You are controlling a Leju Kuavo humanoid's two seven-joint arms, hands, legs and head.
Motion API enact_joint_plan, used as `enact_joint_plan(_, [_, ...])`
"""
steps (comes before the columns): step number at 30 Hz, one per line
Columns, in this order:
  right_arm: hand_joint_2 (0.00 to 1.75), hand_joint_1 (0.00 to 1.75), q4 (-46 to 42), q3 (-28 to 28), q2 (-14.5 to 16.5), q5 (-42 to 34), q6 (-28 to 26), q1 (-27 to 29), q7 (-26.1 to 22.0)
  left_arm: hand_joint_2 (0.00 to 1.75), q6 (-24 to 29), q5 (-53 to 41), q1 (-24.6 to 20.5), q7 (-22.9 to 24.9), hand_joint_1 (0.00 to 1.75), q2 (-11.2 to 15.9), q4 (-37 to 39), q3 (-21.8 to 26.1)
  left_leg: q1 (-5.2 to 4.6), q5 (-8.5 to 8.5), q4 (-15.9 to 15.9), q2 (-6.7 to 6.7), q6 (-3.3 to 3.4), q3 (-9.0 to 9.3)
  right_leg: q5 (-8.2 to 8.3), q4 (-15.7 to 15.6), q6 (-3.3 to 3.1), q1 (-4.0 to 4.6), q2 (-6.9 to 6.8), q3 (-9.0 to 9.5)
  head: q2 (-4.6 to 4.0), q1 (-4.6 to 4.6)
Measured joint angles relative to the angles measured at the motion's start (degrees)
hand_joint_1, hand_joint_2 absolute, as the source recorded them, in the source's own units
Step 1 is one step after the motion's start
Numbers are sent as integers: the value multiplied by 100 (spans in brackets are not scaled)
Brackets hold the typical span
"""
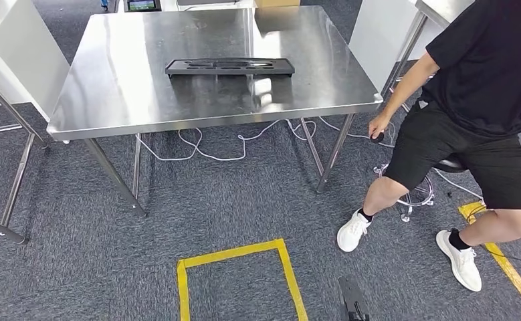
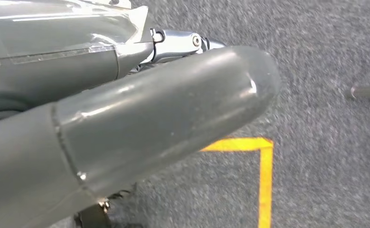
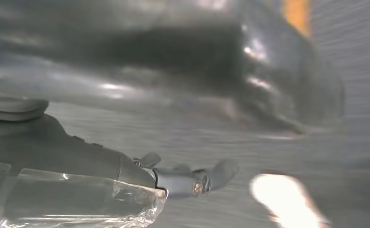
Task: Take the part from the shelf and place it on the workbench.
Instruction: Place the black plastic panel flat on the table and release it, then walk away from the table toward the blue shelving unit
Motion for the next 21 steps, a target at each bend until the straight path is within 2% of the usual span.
enact_joint_plan(1, [0,0,116,-56,-8,9,23,9,262,0,-1,1,0,-1,0,4,0,-1,-7,79,4,13,6,-92,-208,393,0,1,4,-79,0,1])
enact_joint_plan(2, [0,0,222,-104,-13,17,36,24,503,0,-2,2,1,-2,0,6,0,-1,-16,158,7,24,5,-186,-309,689,32,2,5,-95,0,1])
enact_joint_plan(3, [0,0,304,-139,-15,22,40,43,686,0,-4,5,1,-3,0,5,0,-2,-24,234,10,32,-1,-283,-297,806,82,3,7,-18,0,0])
enact_joint_plan(4, [0,0,377,-171,-16,36,30,62,866,0,-6,10,1,-4,0,3,0,-2,-31,313,11,35,-11,-383,-207,715,135,7,7,169,0,1])
enact_joint_plan(5, [0,0,435,-196,-16,62,13,74,1051,0,-8,18,1,-6,0,2,0,-2,-36,388,11,37,-25,-474,-104,417,163,10,7,453,0,1])
enact_joint_plan(6, [0,0,480,-216,-20,102,-9,79,1254,0,-9,25,3,-9,0,-1,0,-3,-42,462,14,38,-47,-548,-67,-37,151,22,7,825,0,1])
enact_joint_plan(7, [0,0,519,-230,-24,163,-32,80,1464,0,-9,32,5,-14,0,-3,0,-3,-48,531,15,41,-74,-609,-99,-539,114,51,7,1184,0,3])
enact_joint_plan(8, [0,0,555,-237,-27,240,-48,82,1655,0,-9,40,9,-19,0,-5,0,-4,-52,605,1,49,-107,-643,-153,-917,64,77,10,1423,0,-2])
enact_joint_plan(9, [0,0,595,-234,-29,328,-57,86,1832,0,-8,49,15,-25,0,-7,0,-4,-52,677,-20,58,-143,-658,-204,-1161,14,109,13,1553,1,-4])
enact_joint_plan(10, [0,0,636,-226,-29,408,-62,99,1975,0,-5,60,23,-29,0,-5,0,-4,-53,748,-50,65,-179,-665,-198,-1250,-22,129,15,1554,1,-6])
enact_joint_plan(11, [0,0,681,-216,-25,473,-63,120,2084,0,-2,69,35,-31,0,-3,0,-4,-46,802,-77,66,-211,-670,-143,-1239,-58,97,12,1494,1,-10])
enact_joint_plan(12, [0,0,718,-201,-18,520,-63,139,2165,0,2,75,51,-33,0,-1,1,-4,-36,748,-55,56,-242,-697,-81,-1243,-102,65,1,1446,1,-12])
enact_joint_plan(13, [0,0,743,-186,-10,553,-62,157,2219,0,5,79,70,-33,0,1,1,-4,-25,558,53,46,-269,-740,-7,-1248,-161,28,-10,1387,0,-18])
enact_joint_plan(14, [0,0,763,-164,0,592,-59,169,2270,0,10,79,86,-34,0,2,2,-4,-13,253,276,33,-294,-799,71,-1250,-211,-5,-21,1312,0,-24])
enact_joint_plan(15, [0,0,776,-138,9,632,-53,171,2319,0,16,79,96,-34,0,3,2,-5,-5,-120,609,23,-320,-862,149,-1246,-248,0,-27,1229,0,-31])
enact_joint_plan(16, [0,0,785,-114,17,670,-47,173,2359,0,21,79,100,-34,0,6,2,-5,-1,-418,932,19,-339,-909,212,-1243,-272,5,-27,1162,0,-34])
enact_joint_plan(17, [0,0,790,-97,23,697,-41,173,2383,0,26,79,100,-34,0,9,2,-6,-1,-598,1177,15,-354,-939,254,-1241,-272,11,-28,1114,0,-35])
enact_joint_plan(18, [0,0,794,-88,27,711,-38,173,2396,0,28,79,99,-34,0,11,2,-7,-1,-677,1314,14,-362,-953,277,-1240,-270,13,-28,1088,0,-36])
enact_joint_plan(21, [0,0,796,-84,30,718,-37,173,2402,0,28,79,99,-34,0,12,2,-7,0,-694,1364,15,-365,-956,286,-1239,-270,13,-29,1080,0,-34])
